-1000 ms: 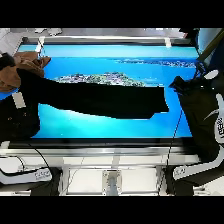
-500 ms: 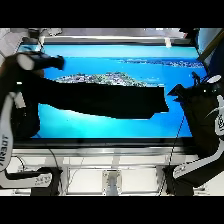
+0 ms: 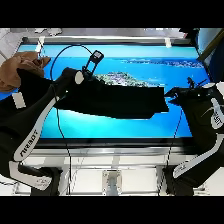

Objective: Fold the clothes and pants, and hang the long-sleeved shirts on hangers.

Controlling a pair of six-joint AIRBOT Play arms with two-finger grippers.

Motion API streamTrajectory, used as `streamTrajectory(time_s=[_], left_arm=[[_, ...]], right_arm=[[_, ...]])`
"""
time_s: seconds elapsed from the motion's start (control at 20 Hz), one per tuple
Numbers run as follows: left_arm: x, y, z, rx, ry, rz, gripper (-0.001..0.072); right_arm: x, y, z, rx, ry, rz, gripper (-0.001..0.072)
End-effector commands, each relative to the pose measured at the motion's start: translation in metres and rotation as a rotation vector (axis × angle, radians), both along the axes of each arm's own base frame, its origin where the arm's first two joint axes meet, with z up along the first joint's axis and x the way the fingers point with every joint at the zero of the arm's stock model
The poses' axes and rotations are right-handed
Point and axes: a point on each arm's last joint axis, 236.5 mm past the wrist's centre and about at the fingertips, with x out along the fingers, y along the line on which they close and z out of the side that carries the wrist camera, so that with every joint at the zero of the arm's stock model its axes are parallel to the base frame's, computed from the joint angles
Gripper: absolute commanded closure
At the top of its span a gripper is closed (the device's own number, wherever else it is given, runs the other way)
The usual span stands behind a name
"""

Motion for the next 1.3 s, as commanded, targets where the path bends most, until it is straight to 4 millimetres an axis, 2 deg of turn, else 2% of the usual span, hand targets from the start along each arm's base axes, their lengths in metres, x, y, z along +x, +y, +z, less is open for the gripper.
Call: streamTrajectory(time_s=[0.0, 0.15, 0.35, 0.4, 0.45, 0.55, 0.6, 0.65, 0.7, 0.75, 0.8, 0.85, 0.95, 1.05, 1.15, 1.25], left_arm=[[-0.004, -0.009, -0.007, 0.008, 0.01, -0.019, -0.0001], [-0.005, -0.01, -0.009, 0.009, 0.013, -0.021, -0.0001], [-0.004, -0.01, -0.016, 0.014, 0.026, -0.021, -0.0001], [-0.005, -0.011, -0.018, 0.009, 0.033, -0.02, -0.0001], [-0.005, -0.012, -0.021, 0.008, 0.038, -0.019, -0.0001], [-0.006, -0.014, -0.026, 0.002, 0.052, -0.017, -0.0001], [-0.007, -0.016, -0.03, -0.008, 0.065, -0.016, -0.0001], [-0.008, -0.02, -0.034, -0.027, 0.084, -0.012, 0.0], [-0.011, -0.025, -0.039, -0.051, 0.108, -0.008, 0.0037], [-0.014, -0.031, -0.046, -0.076, 0.137, -0.005, 0.0258], [-0.019, -0.04, -0.054, -0.112, 0.176, 0.001, 0.0585], [-0.025, -0.05, -0.062, -0.147, 0.216, 0.004, 0.0684], [-0.046, -0.078, -0.08, -0.233, 0.335, 0.004, 0.0687], [-0.076, -0.108, -0.103, -0.283, 0.464, -0.015, 0.0687], [-0.099, -0.132, -0.123, -0.308, 0.551, -0.03, 0.0687], [-0.105, -0.138, -0.127, -0.31, 0.564, -0.036, 0.0687]], right_arm=[[0.009, 0.011, -0.007, -0.029, -0.017, 0.015, 0.0082], [0.012, 0.034, -0.008, -0.031, -0.019, 0.061, 0.0084], [0.012, 0.056, -0.007, -0.022, -0.004, 0.088, 0.0132], [0.01, 0.058, -0.007, -0.018, 0.0, 0.095, 0.0184], [0.009, 0.061, -0.007, -0.014, 0.004, 0.102, 0.0271], [0.007, 0.065, -0.006, -0.006, 0.009, 0.114, 0.0491], [0.009, 0.07, -0.004, 0.007, 0.005, 0.114, 0.0648], [0.01, 0.076, 0.003, 0.04, -0.005, 0.112, 0.0702], [0.013, 0.085, 0.014, 0.084, -0.036, 0.124, 0.0702], [0.017, 0.095, 0.033, 0.139, -0.078, 0.137, 0.0703], [0.023, 0.102, 0.055, 0.185, -0.117, 0.139, 0.0703], [0.03, 0.11, 0.081, 0.233, -0.165, 0.142, 0.0703], [0.047, 0.13, 0.145, 0.304, -0.286, 0.16, 0.0703], [0.058, 0.155, 0.187, 0.289, -0.338, 0.197, 0.0703], [0.06, 0.188, 0.21, 0.242, -0.345, 0.246, 0.0703], [0.056, 0.219, 0.221, 0.175, -0.33, 0.285, 0.0704]])
